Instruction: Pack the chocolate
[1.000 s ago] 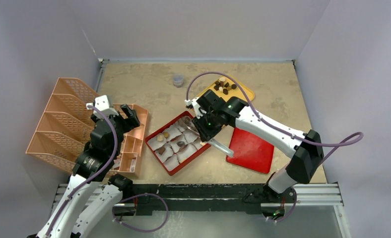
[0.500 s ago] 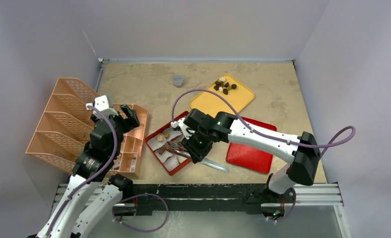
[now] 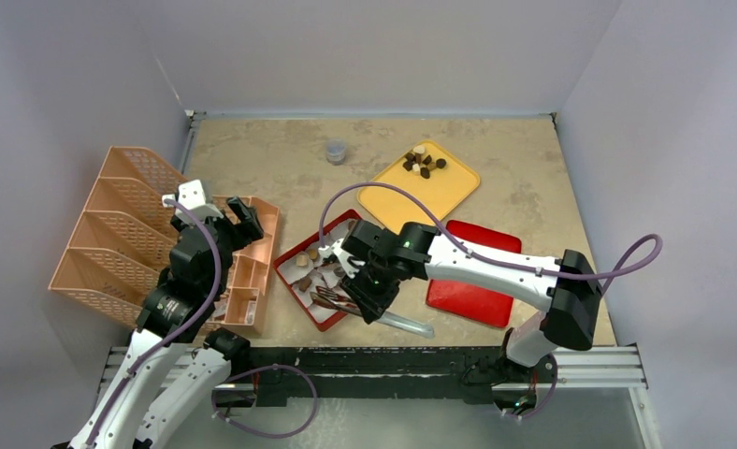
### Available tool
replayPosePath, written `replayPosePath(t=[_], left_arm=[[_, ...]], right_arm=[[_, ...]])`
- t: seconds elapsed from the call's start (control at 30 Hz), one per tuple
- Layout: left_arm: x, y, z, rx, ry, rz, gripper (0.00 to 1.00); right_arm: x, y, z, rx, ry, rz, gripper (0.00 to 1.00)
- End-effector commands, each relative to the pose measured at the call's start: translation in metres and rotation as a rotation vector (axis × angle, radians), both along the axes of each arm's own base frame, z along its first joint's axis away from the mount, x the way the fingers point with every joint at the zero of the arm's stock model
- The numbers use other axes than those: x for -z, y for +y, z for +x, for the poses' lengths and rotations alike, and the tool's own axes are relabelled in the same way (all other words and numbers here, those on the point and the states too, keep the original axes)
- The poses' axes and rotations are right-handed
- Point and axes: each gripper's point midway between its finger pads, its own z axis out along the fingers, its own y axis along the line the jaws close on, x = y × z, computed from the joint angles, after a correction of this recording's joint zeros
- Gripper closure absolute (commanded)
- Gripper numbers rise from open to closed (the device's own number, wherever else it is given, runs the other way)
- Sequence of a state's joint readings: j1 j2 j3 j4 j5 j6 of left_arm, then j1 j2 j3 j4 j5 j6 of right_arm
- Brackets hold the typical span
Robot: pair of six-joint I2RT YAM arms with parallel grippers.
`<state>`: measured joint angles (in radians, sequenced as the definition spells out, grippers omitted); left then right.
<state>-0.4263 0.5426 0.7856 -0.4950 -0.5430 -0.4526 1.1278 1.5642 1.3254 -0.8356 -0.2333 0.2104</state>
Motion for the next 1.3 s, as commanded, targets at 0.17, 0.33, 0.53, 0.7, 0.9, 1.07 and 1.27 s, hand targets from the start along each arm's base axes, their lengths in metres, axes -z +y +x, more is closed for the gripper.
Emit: replayPosePath(t=[0.17,0.33,0.53,0.7,0.9,1.07,1.27], left_arm=[[-0.012,0.001,0.002,-0.009,-0.041,-0.019,0.24],[-0.012,0.001,0.002,-0.010,-0.043,-0.021,0.24],[-0.011,0.001,0.002,-0.008,-0.040,-0.020,0.24],[-0.012,0.000,0.002,-0.006,-0.041,-0.019,0.24],[-0.012,0.000,0.002,-0.006,-0.040,-0.019,0.24],[-0.011,0.000,0.002,-0.005,-0.040,-0.020,0.24],[-0.011,-0.001,0.003,-0.003,-0.039,-0.020,0.24]], right_arm=[[-0.006,0.005,-0.005,-0.009,0.019,0.016,0.67],[-0.003,0.005,-0.006,-0.015,0.026,0.008,0.66],[0.002,0.005,-0.005,-0.016,0.029,-0.011,0.63],[0.002,0.007,-0.002,-0.014,0.017,-0.017,0.62],[0.001,0.008,-0.001,-0.020,0.010,-0.018,0.59],[-0.002,0.009,0.000,-0.019,0.005,-0.015,0.58],[-0.017,0.013,0.007,0.001,-0.040,0.021,0.60]])
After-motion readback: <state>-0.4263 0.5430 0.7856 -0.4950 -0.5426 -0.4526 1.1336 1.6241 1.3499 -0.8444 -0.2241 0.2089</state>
